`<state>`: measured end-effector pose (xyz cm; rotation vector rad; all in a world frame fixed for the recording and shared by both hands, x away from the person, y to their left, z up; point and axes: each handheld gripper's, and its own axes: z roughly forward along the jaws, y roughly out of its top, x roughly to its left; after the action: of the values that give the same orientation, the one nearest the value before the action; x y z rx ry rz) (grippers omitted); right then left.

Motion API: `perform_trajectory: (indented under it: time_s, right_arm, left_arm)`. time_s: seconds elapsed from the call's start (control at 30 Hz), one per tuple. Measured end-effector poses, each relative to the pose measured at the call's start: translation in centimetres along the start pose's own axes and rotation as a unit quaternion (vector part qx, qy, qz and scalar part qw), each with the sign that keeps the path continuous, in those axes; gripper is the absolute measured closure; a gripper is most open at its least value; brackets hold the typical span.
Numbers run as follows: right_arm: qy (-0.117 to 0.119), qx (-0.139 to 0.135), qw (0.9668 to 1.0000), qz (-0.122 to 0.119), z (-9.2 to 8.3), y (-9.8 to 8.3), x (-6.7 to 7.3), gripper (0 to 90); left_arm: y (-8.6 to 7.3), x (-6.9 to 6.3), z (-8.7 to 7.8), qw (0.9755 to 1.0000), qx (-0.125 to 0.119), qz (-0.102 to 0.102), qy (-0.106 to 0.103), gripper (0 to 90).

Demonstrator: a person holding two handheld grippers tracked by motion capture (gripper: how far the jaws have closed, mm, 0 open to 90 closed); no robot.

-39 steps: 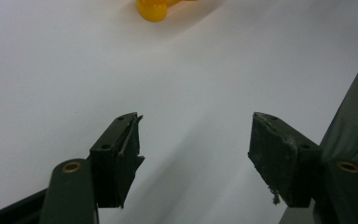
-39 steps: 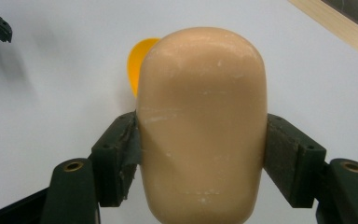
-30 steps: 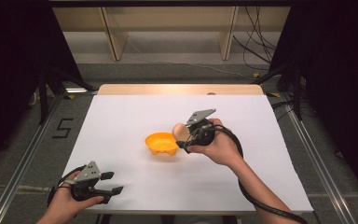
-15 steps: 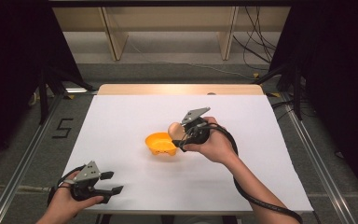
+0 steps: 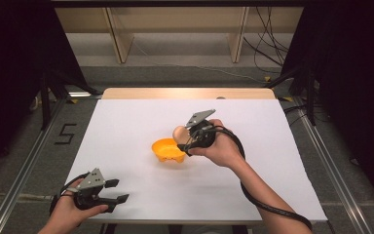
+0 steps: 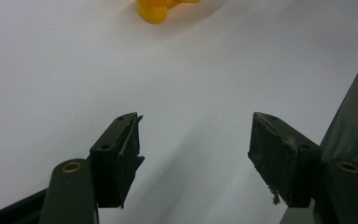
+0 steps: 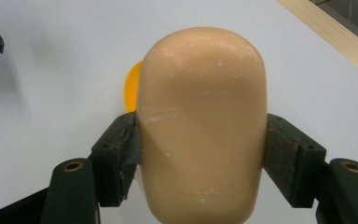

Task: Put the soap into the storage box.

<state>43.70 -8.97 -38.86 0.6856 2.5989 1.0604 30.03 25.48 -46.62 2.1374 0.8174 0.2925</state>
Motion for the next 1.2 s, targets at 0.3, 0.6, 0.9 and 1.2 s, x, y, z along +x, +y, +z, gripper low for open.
perform_trajectory:
  time_s: [0.3, 0.6, 0.9, 1.2]
  right_arm:
    - [0.002, -0.003, 1.0, -0.004, 0.6, 0.7, 0.0, 33.6]
    - [0.003, 0.0, 1.0, -0.007, 1.1, 1.2, 0.0, 33.5]
    - [0.01, 0.002, 0.9999, -0.011, 1.4, 1.6, 0.0, 33.5]
    - [0.006, 0.019, 0.9998, 0.009, 1.6, 2.0, 0.4, 33.5]
  left_arm:
    - [0.0, 0.0, 0.0, 1.0, -0.002, -0.002, -0.001, 33.1]
    - [0.0, 0.0, 0.1, 1.0, -0.007, -0.004, 0.001, 33.1]
    - [0.0, 0.0, 0.1, 0.9999, -0.008, -0.005, 0.005, 33.1]
    - [0.0, -0.1, 0.1, 0.9999, -0.01, -0.007, 0.004, 33.1]
